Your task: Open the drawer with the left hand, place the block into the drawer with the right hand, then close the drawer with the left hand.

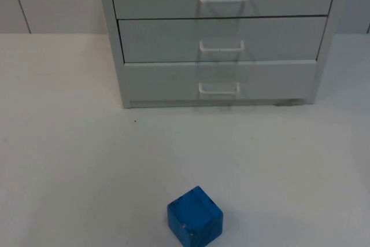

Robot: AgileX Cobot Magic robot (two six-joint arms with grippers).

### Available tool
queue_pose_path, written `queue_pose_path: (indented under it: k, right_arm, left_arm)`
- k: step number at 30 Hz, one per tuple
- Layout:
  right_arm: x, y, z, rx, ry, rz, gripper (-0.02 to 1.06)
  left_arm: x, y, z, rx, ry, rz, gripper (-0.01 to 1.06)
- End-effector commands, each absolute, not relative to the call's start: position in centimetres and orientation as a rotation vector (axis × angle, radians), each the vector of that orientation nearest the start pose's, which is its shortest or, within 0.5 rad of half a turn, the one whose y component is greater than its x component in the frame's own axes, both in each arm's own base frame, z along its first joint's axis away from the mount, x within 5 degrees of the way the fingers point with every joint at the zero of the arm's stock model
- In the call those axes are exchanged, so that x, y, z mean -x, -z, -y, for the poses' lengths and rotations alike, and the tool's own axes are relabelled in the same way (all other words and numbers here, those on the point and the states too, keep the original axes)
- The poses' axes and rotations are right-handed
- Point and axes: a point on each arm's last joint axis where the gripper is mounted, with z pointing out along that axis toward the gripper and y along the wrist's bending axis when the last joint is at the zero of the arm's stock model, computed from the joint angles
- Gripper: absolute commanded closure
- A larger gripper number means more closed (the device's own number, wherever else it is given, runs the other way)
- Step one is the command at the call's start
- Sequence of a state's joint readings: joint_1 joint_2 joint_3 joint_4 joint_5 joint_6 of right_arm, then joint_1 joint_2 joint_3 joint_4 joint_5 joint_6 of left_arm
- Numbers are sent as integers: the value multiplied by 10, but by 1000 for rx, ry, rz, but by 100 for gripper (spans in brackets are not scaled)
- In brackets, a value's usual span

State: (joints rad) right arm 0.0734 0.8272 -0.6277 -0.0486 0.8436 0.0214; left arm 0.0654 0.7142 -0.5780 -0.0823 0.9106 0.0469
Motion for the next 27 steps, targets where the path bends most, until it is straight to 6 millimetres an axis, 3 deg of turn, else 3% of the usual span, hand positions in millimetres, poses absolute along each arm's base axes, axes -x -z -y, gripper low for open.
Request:
queue_pose_path:
  k: [1,10,18,22,27]
  right_arm:
    - [-145,-276,-6,96,29,-2531,-1]
    - [-145,-276,-6,96,29,-2527,-1]
    - [-145,-276,-6,94,24,-2523,-1]
    - [-145,-276,-6,94,24,-2521,-1]
    - [-145,-276,-6,91,23,-2522,-1]
  left_arm:
    - [-121,-273,-2,63,59,-2532,0]
    - [-123,-272,-1,25,77,-2532,7]
    - [-134,-271,16,-142,289,-2497,9]
    - [-147,-266,29,-249,475,-2482,26]
    - [-156,-264,37,-339,535,-2490,27]
